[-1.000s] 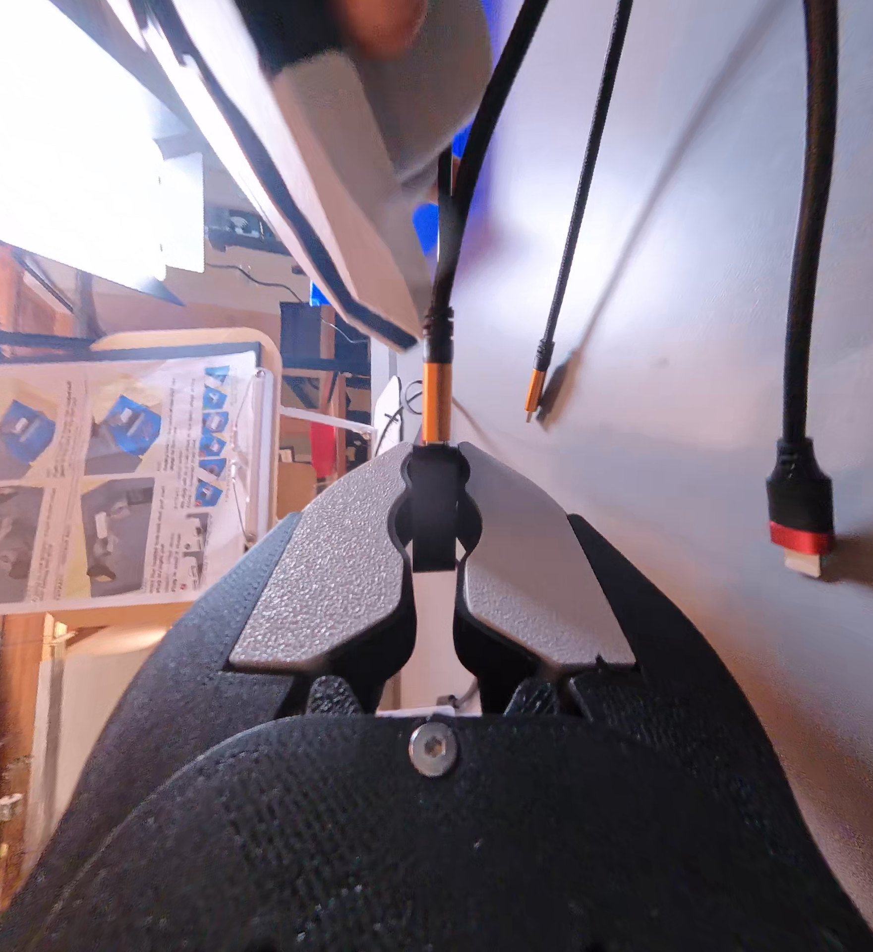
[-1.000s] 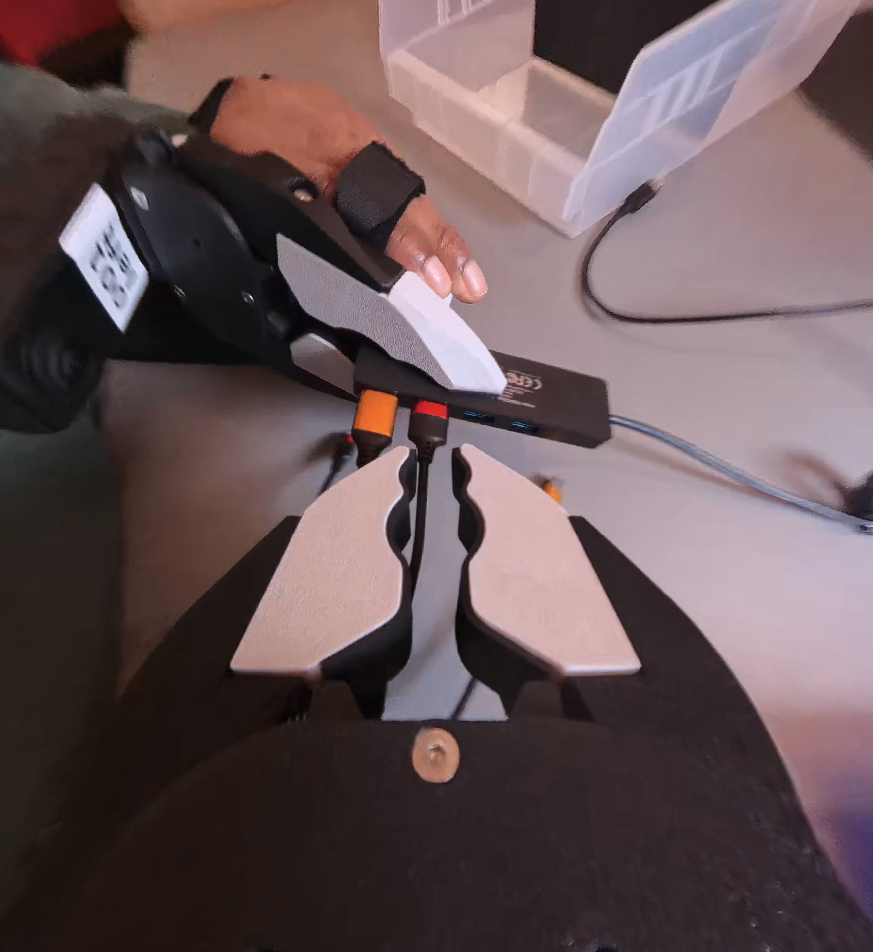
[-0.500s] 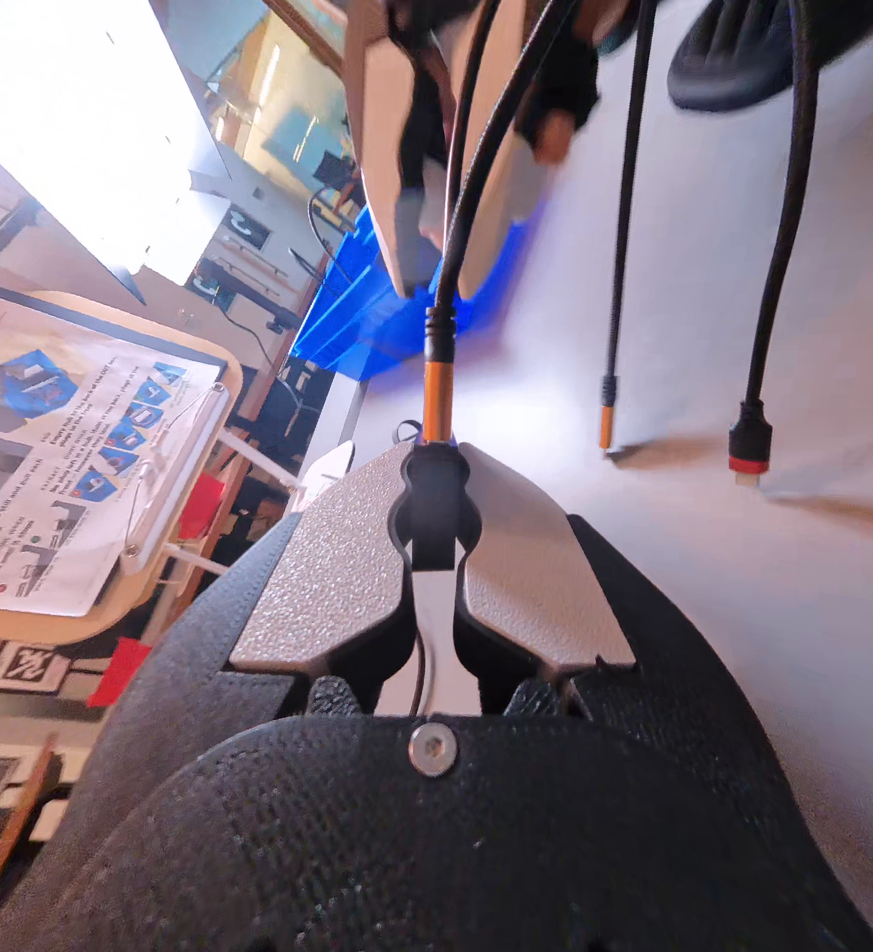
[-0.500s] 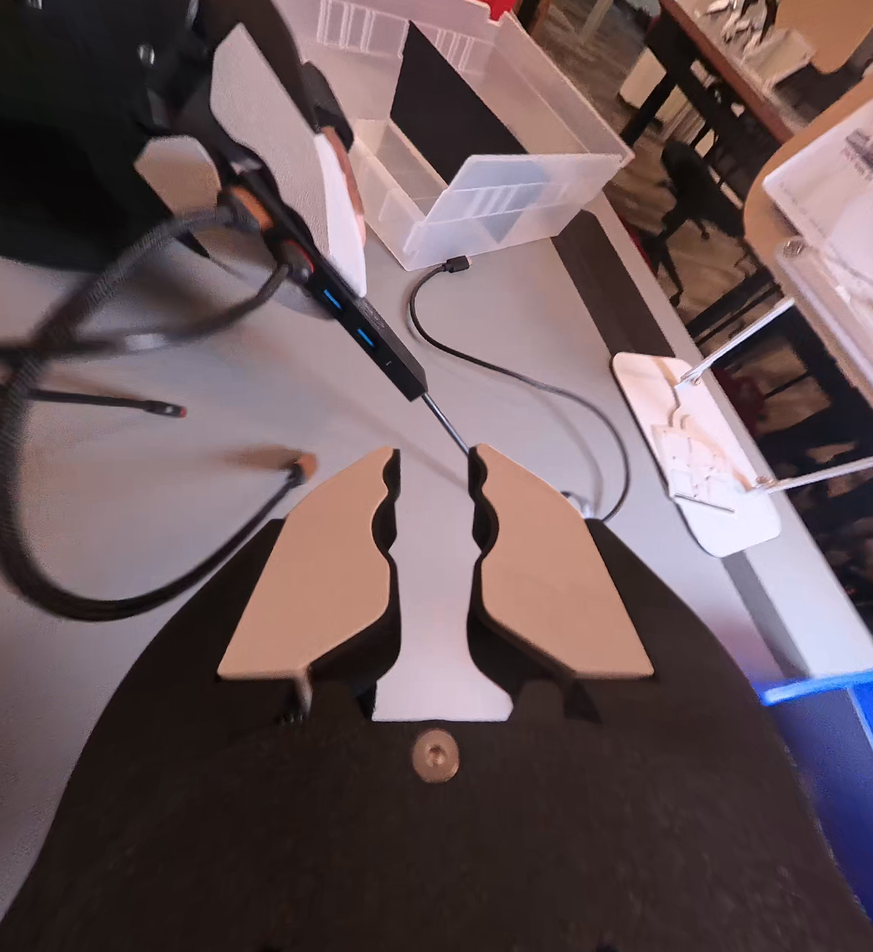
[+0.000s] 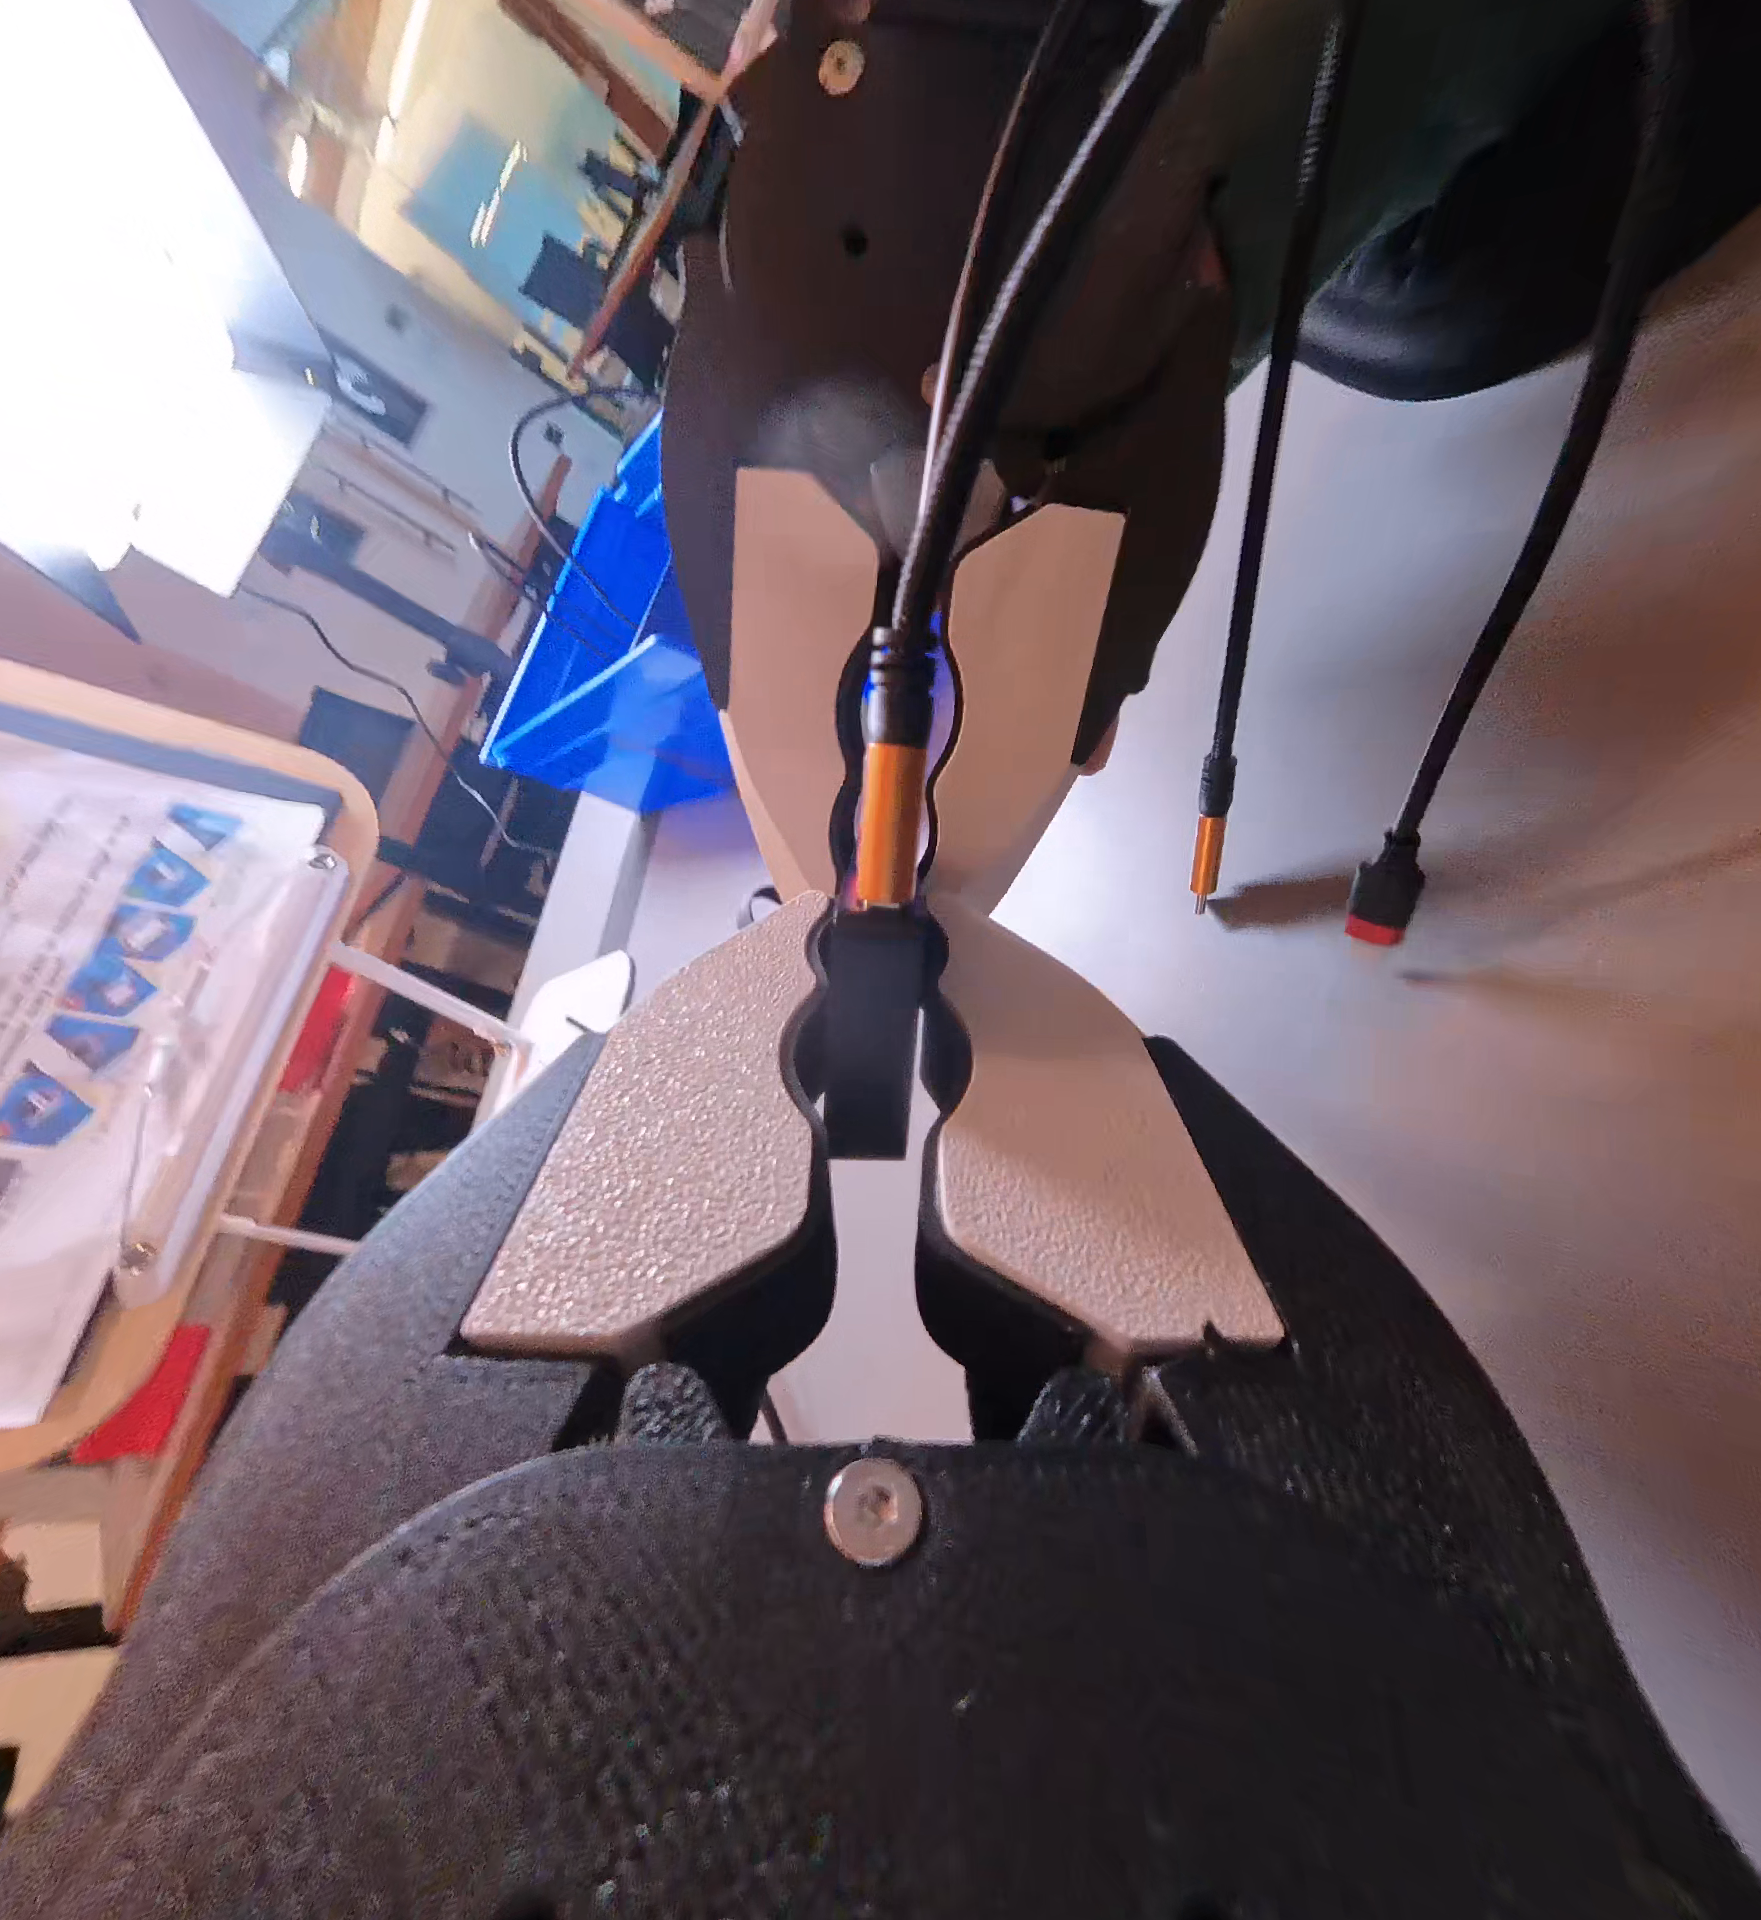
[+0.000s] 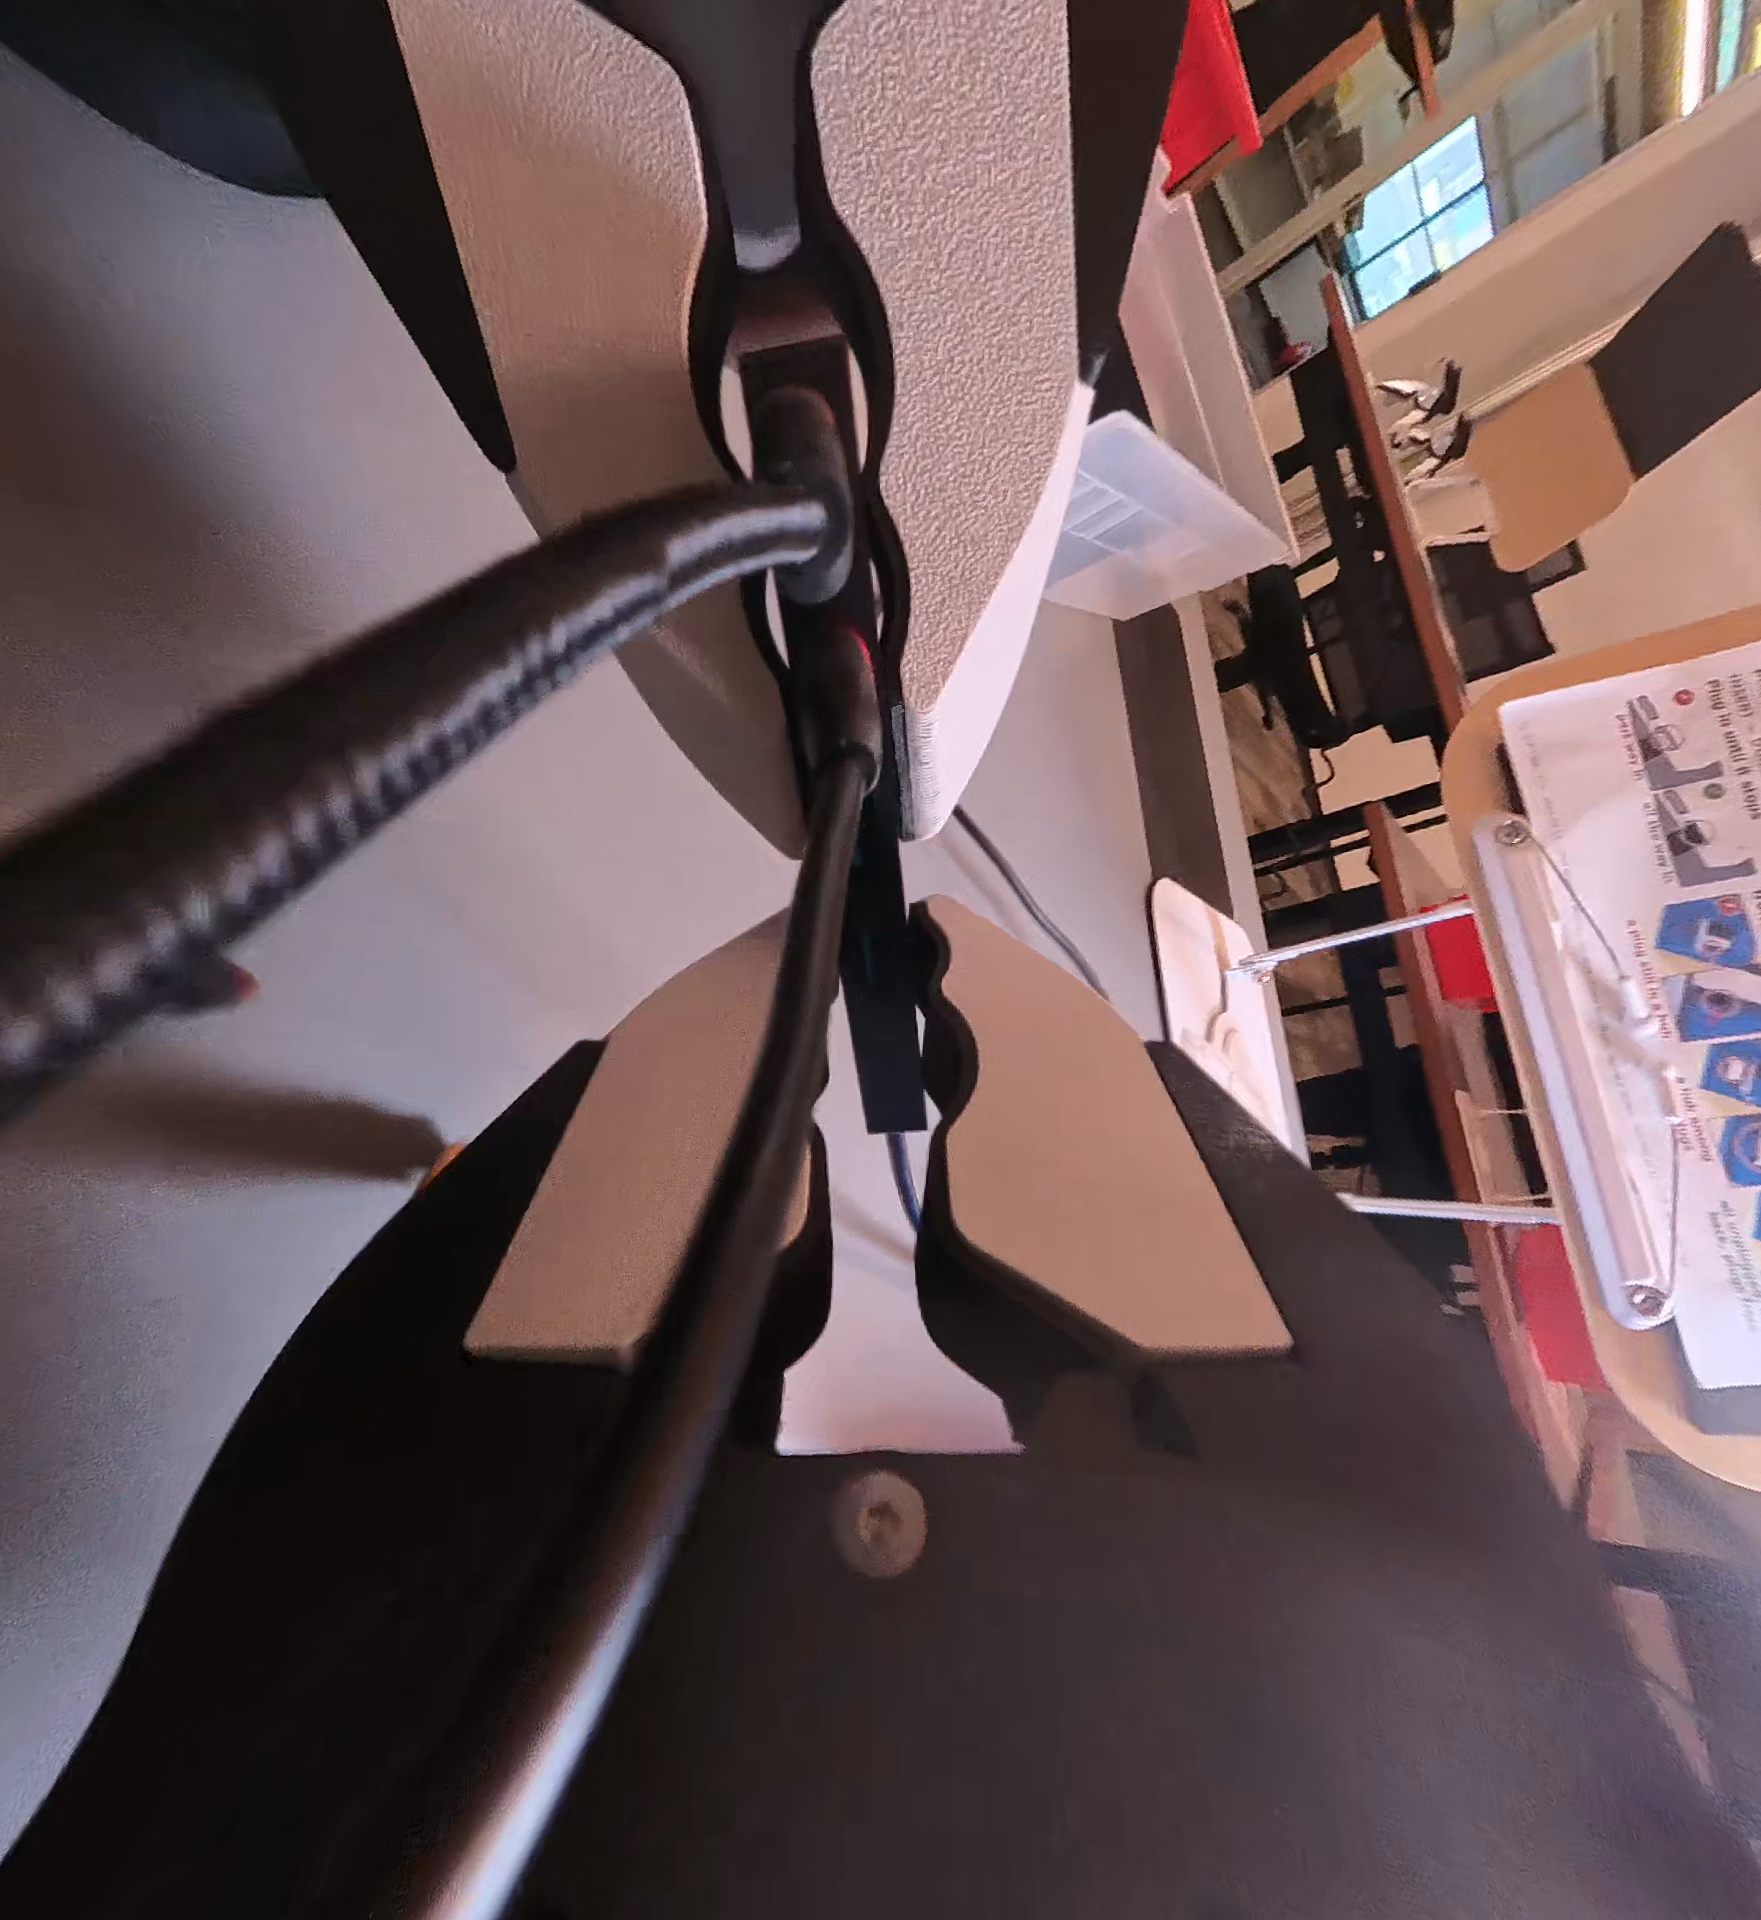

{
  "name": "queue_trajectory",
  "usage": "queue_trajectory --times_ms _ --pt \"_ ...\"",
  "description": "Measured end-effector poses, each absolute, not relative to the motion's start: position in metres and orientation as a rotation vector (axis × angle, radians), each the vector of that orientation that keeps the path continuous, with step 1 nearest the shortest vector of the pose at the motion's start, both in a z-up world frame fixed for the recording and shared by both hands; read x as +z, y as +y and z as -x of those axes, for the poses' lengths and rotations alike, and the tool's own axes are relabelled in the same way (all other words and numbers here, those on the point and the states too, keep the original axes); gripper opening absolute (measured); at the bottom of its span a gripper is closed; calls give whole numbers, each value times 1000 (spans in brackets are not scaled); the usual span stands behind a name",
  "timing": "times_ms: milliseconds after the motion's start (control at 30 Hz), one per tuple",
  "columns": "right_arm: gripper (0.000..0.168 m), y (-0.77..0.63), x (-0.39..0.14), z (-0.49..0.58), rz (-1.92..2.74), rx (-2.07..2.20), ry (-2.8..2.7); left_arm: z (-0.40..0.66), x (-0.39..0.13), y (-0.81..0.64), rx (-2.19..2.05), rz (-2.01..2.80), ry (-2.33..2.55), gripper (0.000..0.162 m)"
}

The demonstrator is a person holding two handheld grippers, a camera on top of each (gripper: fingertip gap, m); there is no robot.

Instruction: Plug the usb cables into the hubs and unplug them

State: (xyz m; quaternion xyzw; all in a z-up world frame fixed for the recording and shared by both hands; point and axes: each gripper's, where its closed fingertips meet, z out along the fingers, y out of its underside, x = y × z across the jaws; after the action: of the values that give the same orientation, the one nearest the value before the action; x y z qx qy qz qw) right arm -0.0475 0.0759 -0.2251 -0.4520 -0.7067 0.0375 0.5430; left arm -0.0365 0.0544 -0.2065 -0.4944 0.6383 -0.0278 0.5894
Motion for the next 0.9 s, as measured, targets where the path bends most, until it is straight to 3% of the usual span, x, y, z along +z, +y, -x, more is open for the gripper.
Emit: queue_trajectory --times_ms 200,367,567,767,900 --pt "10 81 -224 40 1155 148 -1635 49 -204 70 -28 1293 1362 21" --pt "11 91 -200 19 1260 292 -1485 85 -206 90 54 1427 1233 14" --pt "12 115 -111 -29 1338 364 -1242 115 -208 105 66 1537 1126 11" --pt "11 206 -24 -111 1501 -76 -1137 116 -212 104 63 1549 1131 11" --pt "14 283 -4 -156 1631 -263 -1082 116 -218 105 61 1564 1141 11"
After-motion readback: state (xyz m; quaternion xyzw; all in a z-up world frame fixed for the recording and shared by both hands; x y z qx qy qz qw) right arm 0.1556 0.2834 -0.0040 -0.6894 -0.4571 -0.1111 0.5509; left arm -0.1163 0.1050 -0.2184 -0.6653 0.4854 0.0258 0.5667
